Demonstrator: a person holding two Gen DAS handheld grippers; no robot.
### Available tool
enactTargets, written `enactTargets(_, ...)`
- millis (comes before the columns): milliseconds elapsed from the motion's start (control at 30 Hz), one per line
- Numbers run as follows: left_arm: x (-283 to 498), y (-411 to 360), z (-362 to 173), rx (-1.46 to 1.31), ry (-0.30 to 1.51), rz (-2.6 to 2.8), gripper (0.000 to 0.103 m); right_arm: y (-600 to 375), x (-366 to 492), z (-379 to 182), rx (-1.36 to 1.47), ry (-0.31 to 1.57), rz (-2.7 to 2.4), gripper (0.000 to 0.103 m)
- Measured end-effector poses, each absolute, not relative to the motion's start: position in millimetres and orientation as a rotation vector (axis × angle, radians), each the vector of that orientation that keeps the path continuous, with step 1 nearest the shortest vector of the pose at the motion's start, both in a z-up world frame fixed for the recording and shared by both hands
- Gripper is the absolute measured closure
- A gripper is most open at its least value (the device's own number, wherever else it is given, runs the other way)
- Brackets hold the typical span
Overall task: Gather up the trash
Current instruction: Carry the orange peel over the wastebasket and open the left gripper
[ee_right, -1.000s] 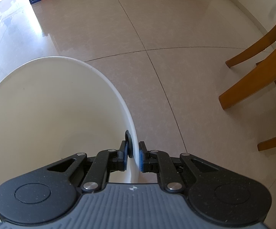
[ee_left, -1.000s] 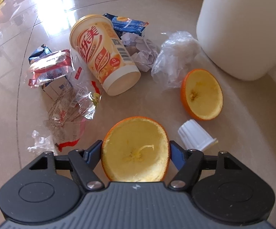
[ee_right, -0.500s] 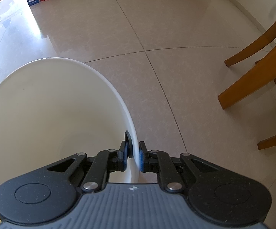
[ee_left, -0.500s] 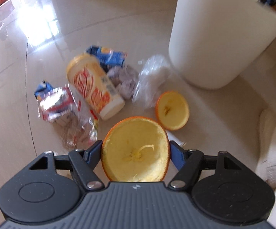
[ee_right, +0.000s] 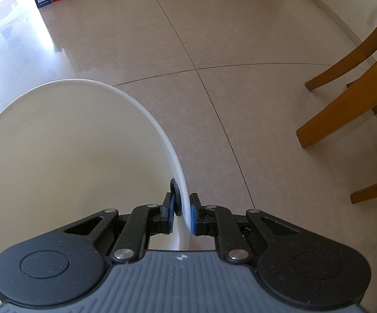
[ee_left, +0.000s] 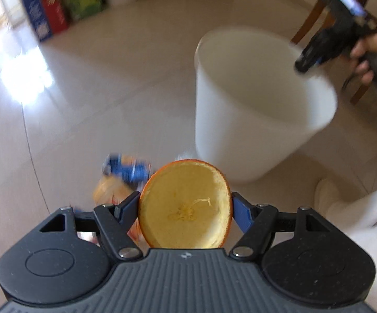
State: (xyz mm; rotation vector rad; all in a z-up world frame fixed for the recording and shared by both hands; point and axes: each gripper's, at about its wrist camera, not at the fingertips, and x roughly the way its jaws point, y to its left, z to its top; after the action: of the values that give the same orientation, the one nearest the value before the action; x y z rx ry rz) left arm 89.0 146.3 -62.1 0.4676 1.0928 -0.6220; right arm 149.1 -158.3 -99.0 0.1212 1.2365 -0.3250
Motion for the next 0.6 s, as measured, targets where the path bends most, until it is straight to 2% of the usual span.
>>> enactTargets(267, 102.7, 54.6, -17.0, 0.468, 0.944, -0.753, 0.03, -159.4, 149.8, -99.6, 0.126, 1.239, -0.33, 0.088)
enactTargets(367, 103.3, 20.2, -28.5, 0.468, 0.937, -0.786, 0.03, -159.3, 149.7, -99.9, 0.127, 1.238, -0.332, 0.088)
enactTargets(600, 106.3, -12.6, -76.6, 0.466, 1.061, -0.776, 0.03, -159.6, 148.9, -100.2, 0.128, 1.236, -0.331, 0.088)
